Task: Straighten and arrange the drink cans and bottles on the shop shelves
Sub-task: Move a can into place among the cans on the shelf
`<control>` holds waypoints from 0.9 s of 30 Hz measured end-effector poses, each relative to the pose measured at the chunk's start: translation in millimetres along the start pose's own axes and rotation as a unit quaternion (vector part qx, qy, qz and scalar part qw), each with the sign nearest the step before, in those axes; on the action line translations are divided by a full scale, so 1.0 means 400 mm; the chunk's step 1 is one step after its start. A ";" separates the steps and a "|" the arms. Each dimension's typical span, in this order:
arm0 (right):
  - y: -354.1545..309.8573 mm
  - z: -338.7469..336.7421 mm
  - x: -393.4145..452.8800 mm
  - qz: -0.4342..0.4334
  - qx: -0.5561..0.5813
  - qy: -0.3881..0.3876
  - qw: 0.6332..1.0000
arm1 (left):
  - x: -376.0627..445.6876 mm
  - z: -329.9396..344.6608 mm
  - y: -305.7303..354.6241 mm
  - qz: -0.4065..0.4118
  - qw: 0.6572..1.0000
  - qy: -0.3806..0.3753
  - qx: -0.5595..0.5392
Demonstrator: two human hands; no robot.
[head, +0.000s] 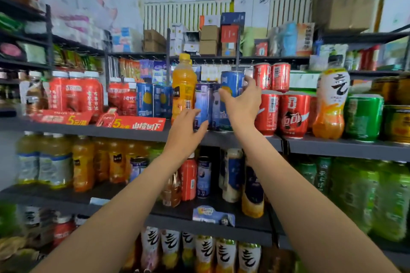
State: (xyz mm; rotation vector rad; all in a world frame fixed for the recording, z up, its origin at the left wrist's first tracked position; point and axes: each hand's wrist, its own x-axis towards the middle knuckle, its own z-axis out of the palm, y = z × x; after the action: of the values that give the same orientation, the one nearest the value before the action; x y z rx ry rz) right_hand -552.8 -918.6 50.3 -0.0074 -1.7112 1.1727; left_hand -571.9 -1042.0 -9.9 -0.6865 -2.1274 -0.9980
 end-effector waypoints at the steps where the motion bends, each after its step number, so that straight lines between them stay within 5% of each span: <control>1: 0.002 0.001 0.004 0.010 -0.008 0.011 1.000 | 0.006 -0.004 -0.016 0.007 1.000 -0.007 0.006; 7: 0.035 0.028 -0.005 0.068 0.008 0.000 0.998 | 0.047 0.005 -0.050 0.094 0.991 -0.081 0.049; 13: 0.062 0.072 0.008 0.071 0.002 -0.005 0.997 | 0.093 0.037 -0.033 0.051 0.984 -0.142 0.099; 27: 0.098 0.112 0.017 0.025 -0.008 0.007 1.000 | 0.094 0.087 -0.078 0.095 0.981 -0.066 0.156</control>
State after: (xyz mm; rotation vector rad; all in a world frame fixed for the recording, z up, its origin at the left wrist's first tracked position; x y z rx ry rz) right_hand -607.7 -925.4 27.4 -0.0674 -1.7172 1.1936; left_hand -629.5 -1025.3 -11.8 -0.7959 -2.2176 -0.5128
